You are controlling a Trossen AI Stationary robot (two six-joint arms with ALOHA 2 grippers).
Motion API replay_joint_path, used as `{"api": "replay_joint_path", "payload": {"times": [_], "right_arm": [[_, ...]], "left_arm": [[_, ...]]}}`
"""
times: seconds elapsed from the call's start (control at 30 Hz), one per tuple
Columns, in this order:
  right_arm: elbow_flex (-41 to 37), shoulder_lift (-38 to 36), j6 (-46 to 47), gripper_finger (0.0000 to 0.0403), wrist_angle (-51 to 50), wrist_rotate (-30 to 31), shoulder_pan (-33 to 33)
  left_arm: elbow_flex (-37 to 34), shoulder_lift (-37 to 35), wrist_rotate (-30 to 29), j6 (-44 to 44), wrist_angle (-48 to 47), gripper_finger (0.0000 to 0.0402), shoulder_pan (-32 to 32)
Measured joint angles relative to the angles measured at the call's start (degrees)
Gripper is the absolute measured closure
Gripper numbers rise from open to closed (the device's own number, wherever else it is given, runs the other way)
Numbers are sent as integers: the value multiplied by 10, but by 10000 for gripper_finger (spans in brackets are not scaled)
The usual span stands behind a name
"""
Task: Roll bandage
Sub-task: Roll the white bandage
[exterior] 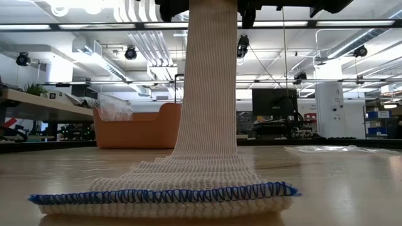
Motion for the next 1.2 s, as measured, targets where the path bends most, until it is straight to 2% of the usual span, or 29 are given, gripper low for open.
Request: {"api": "replay_joint_path", "payload": {"times": [0.1, 0.23, 0.4, 0.63, 0.73, 0.97, 1.2], "right_arm": [[0, 0, 0, 299, 0, 1, 0], [0, 0, 0, 305, 2, 3, 0], [0, 0, 0, 300, 2, 5, 0], [0, 1, 6, 300, 1, 5, 0], [0, 1, 19, 294, -1, 5, -1], [0, 3, 57, 252, -3, 5, -1], [0, -5, 157, 211, -20, -27, -2]], "left_arm": [[0, 9, 6, 7, 19, 82, 0], [0, 18, 14, 6, 36, 79, 0], [0, 17, 15, 3, 35, 139, 1], [0, 14, 17, 3, 32, 272, 1], [0, 14, 16, 31, 32, 328, 1], [0, 14, 17, 44, 31, 333, 1], [0, 5, 22, 73, 15, 333, 1]]}}
